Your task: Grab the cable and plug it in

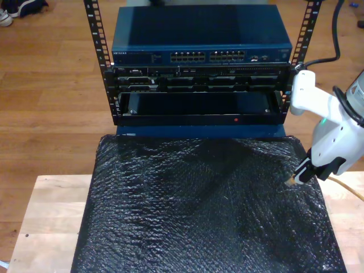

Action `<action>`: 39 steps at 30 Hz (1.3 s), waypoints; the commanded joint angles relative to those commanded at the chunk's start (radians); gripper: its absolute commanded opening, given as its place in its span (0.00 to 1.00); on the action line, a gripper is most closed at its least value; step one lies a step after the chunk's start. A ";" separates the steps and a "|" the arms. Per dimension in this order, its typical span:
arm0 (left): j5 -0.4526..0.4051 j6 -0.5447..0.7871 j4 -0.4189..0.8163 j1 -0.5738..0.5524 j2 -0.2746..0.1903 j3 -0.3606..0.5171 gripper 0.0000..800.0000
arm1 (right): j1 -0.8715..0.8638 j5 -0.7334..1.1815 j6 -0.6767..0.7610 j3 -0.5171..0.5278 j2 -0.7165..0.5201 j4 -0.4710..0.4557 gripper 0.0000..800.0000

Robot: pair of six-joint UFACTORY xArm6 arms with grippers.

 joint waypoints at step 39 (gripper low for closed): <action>-0.468 0.146 0.071 0.199 0.000 0.298 1.00 | 0.003 -0.048 -0.006 0.006 0.000 0.005 0.00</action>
